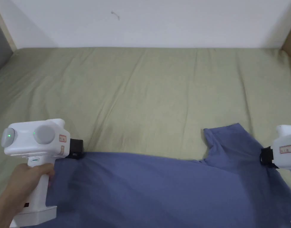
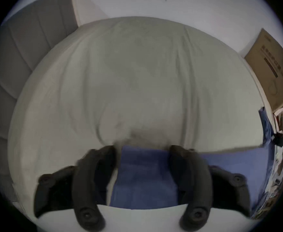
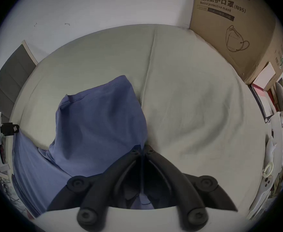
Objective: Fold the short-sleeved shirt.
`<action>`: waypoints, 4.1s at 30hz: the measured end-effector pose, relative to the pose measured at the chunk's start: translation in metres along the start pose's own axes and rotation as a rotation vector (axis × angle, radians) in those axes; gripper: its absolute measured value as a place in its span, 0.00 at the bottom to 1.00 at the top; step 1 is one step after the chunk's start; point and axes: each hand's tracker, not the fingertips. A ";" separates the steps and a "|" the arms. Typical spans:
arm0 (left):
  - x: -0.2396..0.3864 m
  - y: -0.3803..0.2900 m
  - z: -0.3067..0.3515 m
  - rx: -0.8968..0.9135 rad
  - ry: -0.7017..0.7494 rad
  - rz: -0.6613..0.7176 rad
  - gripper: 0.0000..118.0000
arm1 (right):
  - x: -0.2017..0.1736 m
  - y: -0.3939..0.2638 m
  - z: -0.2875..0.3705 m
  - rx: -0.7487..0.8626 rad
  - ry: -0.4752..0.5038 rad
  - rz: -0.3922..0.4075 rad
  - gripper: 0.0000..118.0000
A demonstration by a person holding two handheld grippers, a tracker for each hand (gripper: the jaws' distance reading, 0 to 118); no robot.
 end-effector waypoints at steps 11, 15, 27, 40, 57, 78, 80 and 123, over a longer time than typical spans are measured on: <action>-0.005 -0.014 0.066 0.082 -0.132 -0.035 0.03 | 0.005 -0.006 0.067 0.044 -0.002 0.034 0.01; -0.027 -0.036 0.119 0.150 -0.172 -0.004 0.03 | 0.015 -0.024 0.112 0.079 0.015 0.012 0.01; -0.062 -0.201 0.196 0.076 -0.148 -0.085 0.03 | 0.022 -0.203 0.209 -0.007 0.029 0.021 0.01; -0.070 -0.282 0.184 0.051 -0.178 0.081 0.95 | 0.012 -0.290 0.208 -0.068 -0.049 0.000 0.52; -0.117 -0.304 0.211 0.151 -0.317 0.323 0.11 | -0.111 -0.265 0.211 0.153 0.113 0.036 0.01; -0.101 -0.288 0.142 0.003 -0.353 0.431 0.09 | -0.134 -0.272 0.182 0.028 0.167 0.023 0.01; -0.095 -0.280 0.157 0.021 -0.309 0.363 0.09 | -0.129 -0.273 0.183 0.023 0.178 0.000 0.01; 0.190 -0.277 0.158 -0.118 -0.727 -0.115 0.01 | -0.005 -0.305 0.207 0.076 0.137 -0.339 0.01</action>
